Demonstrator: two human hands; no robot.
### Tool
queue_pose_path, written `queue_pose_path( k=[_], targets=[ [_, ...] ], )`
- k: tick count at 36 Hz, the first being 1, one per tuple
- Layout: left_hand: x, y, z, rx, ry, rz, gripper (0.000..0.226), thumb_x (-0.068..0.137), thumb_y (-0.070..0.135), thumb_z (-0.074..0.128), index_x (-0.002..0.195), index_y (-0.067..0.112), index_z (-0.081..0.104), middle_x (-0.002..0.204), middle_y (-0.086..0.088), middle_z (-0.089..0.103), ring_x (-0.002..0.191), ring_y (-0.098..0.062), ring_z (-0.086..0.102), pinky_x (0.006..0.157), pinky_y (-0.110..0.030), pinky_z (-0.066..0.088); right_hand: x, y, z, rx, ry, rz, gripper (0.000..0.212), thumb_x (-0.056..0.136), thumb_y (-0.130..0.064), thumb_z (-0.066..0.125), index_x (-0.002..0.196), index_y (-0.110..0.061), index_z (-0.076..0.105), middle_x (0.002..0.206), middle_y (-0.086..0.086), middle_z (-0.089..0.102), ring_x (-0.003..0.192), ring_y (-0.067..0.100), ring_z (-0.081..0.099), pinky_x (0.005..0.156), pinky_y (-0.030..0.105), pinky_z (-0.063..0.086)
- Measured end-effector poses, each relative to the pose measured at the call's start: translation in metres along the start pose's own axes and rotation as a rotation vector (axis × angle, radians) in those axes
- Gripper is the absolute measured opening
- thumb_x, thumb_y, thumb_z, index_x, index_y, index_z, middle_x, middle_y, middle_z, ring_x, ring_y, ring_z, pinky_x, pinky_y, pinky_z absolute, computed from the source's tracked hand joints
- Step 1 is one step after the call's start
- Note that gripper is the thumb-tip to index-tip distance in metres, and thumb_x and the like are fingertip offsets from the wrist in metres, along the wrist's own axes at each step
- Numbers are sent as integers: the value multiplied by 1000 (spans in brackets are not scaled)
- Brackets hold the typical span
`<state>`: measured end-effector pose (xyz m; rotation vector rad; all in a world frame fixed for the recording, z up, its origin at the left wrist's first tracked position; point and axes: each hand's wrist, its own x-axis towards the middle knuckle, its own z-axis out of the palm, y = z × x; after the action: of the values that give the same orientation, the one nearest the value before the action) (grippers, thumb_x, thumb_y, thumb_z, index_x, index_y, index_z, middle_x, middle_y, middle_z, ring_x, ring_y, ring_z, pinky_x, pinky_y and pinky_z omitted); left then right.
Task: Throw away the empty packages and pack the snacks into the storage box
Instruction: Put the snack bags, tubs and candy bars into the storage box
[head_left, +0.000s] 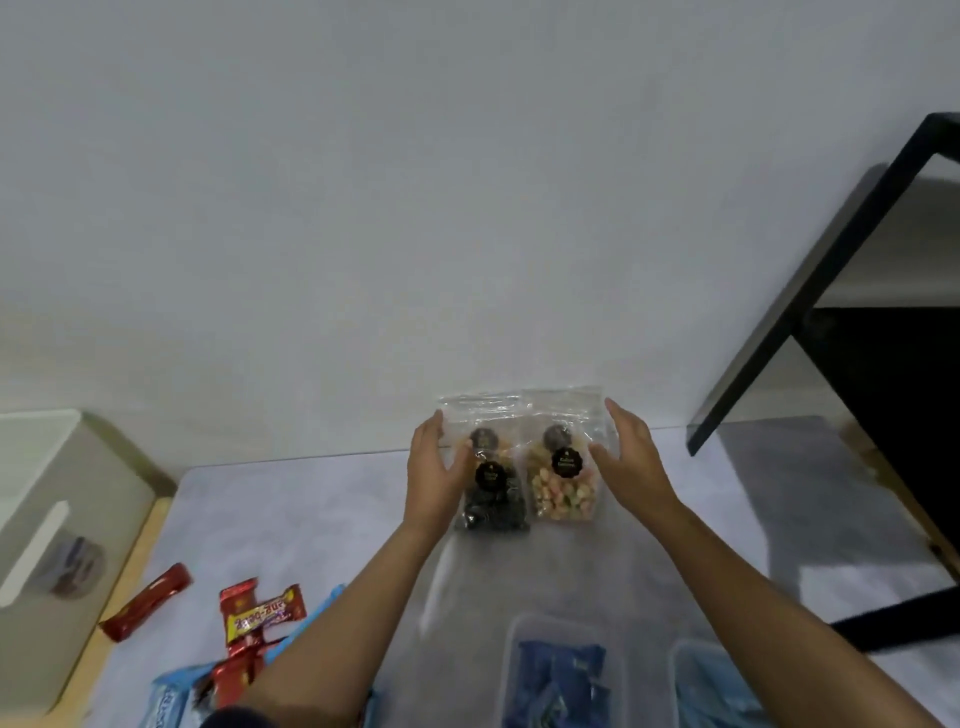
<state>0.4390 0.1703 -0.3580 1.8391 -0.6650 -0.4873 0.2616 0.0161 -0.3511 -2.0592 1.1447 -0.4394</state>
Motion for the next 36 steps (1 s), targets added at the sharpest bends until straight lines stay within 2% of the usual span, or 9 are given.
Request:
queue_pose_path(
  k=[4, 8, 12, 15, 18, 23, 29, 31, 36],
  targets=[
    [10, 1, 5, -83, 103, -18, 45, 86, 11, 64, 128, 9, 48, 120, 0, 53, 106, -15, 53, 90, -23, 43, 11, 8, 6, 47, 22, -75, 50, 90, -14, 58, 138, -12, 42, 136, 13, 42, 120, 25, 47, 104, 36, 39],
    [17, -2, 1, -87, 108, 7, 34, 83, 4, 64, 116, 8, 57, 109, -1, 61, 92, -10, 58, 79, -9, 47, 19, 12, 8, 128, 83, -134, 40, 86, 0, 61, 124, -9, 56, 116, 11, 52, 96, 16, 55, 87, 30, 51],
    [21, -5, -3, -147, 89, -19, 26, 82, 1, 66, 106, 7, 62, 92, -5, 65, 77, -3, 60, 73, -8, 47, 24, 16, 5, 185, 109, -167, 24, 85, 0, 62, 107, -10, 64, 101, 4, 58, 80, 8, 59, 72, 9, 49],
    [21, -6, -5, -173, 43, -21, 26, 79, -1, 68, 104, 4, 63, 84, -6, 63, 68, 4, 57, 71, -9, 47, 23, 18, 2, 223, 95, -172, 17, 83, 0, 65, 98, -9, 66, 95, 4, 64, 80, 4, 59, 68, 4, 46],
    [19, -6, -9, -181, 11, -27, 29, 78, 0, 70, 105, 1, 63, 79, -4, 60, 65, 5, 54, 69, -8, 47, 20, 17, -1, 261, 61, -152, 12, 83, -2, 66, 91, -11, 66, 91, 4, 66, 79, 11, 62, 66, 5, 46],
    [13, -4, -14, -169, -25, -44, 35, 78, 1, 71, 112, 3, 63, 83, -7, 62, 68, 6, 58, 73, -9, 49, 7, 12, -7, 321, 1, -86, 18, 84, -4, 65, 79, -22, 64, 84, 0, 67, 83, 20, 64, 73, 24, 50],
    [-5, 11, -23, -178, -7, 5, 30, 77, 5, 73, 107, 5, 67, 81, -2, 68, 70, 6, 61, 72, -7, 48, -14, 2, -18, 263, -41, -126, 14, 86, -8, 63, 79, -20, 66, 81, -5, 67, 81, 18, 62, 75, 33, 51],
    [-12, 21, -30, -145, 10, 63, 28, 78, 7, 72, 105, 8, 69, 83, 0, 70, 73, 4, 62, 72, -6, 47, -20, -6, -20, 249, -39, -154, 15, 85, -7, 64, 78, -21, 66, 81, -5, 67, 81, 18, 62, 74, 31, 50],
    [-20, 46, -70, -142, 66, 171, 27, 79, 7, 71, 105, 12, 70, 88, 3, 71, 78, 1, 64, 74, -6, 46, -33, -48, -24, 242, 0, -242, 25, 85, -4, 63, 74, -27, 64, 82, -6, 66, 77, 6, 59, 66, 10, 44]
  ],
)
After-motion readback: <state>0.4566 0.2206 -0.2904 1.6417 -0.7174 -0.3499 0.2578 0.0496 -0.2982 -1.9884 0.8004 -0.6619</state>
